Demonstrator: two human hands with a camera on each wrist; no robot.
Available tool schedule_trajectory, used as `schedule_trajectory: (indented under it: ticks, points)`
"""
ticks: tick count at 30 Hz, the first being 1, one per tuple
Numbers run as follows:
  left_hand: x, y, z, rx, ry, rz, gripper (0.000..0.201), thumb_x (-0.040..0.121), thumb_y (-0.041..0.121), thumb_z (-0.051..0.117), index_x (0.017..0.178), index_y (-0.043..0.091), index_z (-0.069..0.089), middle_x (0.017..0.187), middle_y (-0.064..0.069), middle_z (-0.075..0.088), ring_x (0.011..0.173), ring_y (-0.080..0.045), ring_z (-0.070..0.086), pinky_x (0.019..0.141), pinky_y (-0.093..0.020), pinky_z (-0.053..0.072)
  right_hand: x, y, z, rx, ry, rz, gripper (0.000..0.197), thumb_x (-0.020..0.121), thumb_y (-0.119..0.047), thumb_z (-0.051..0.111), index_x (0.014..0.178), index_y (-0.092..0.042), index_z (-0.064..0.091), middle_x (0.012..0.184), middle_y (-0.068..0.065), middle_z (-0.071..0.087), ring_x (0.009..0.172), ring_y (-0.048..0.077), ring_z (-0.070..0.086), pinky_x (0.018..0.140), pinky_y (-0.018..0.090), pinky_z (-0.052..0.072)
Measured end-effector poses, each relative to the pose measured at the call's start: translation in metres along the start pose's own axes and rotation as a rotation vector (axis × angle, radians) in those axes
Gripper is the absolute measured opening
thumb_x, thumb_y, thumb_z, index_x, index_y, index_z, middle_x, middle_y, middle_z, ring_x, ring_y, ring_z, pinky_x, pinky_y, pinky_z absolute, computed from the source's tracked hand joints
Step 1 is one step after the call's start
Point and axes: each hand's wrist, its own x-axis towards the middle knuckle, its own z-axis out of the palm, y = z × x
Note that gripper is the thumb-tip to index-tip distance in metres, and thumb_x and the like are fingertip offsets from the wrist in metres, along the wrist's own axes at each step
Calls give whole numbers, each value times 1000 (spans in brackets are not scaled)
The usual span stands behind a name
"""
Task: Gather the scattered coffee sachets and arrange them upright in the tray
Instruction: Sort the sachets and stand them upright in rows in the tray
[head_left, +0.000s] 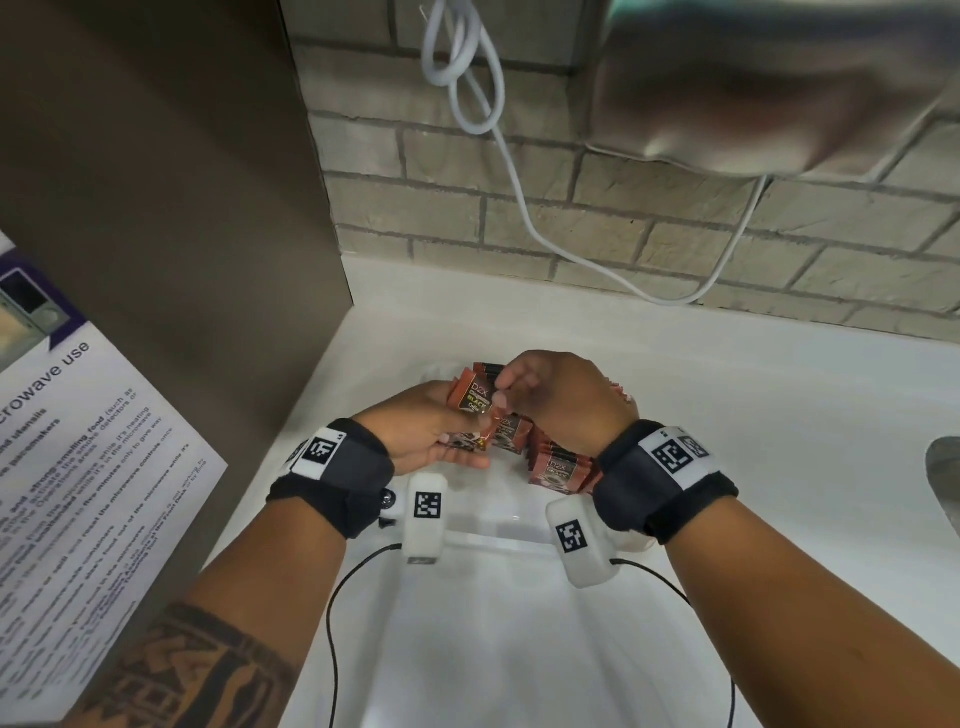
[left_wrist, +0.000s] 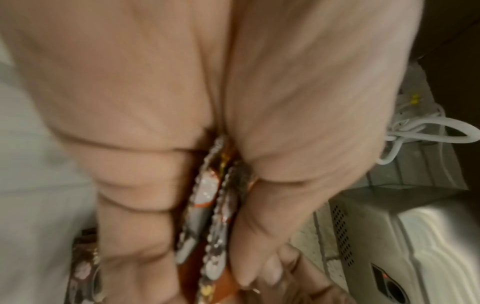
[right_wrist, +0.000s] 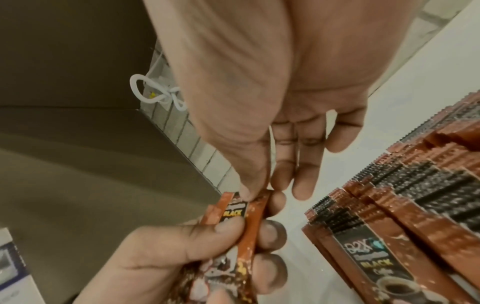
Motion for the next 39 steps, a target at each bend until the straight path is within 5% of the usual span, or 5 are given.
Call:
schedule_trajectory:
  ticks: [6,20,28,33,39]
  points:
    - [-7,-4,8,38,-31,88,29,95,3,61,120,17,62,114,-7,66,103,-18,66,76,-31,59,4,-7,-6,63,-3,7,5,86,-26,75,89,-25,72,85,-7,72,79,9,66,78,26,51]
    - [-8,0,11,149,65,240,45,85,-2,73,126,12,61,113,-9,72,101,-22,72,72,-32,60,5,-14,-18,133,39,26,5,88,-23,76,83,-25,74,81,-4,75,72,5,67,72,19,49]
    - [-6,-1,-13,712,287,-169,22,93,24,67,105,6,67,82,-11,61,69,-20,60,60,-30,59,9,-1,-9,-202,37,87,16,90,-19,65,79,-28,74,73,-19,63,73,-1,58,58,8,34]
    - [13,-10,2,937,144,-319,29,93,22,53,114,7,65,87,-5,65,69,-19,60,53,-24,50,20,7,11,-396,-19,188,16,83,-26,62,79,-28,77,88,-9,71,93,18,63,86,36,52]
    - [40,-23,13,993,33,-372,39,91,15,60,128,4,61,86,-7,65,71,-22,57,52,-22,42,30,12,24,-545,-51,222,25,78,-28,51,84,-25,75,94,-4,67,97,22,58,89,42,51]
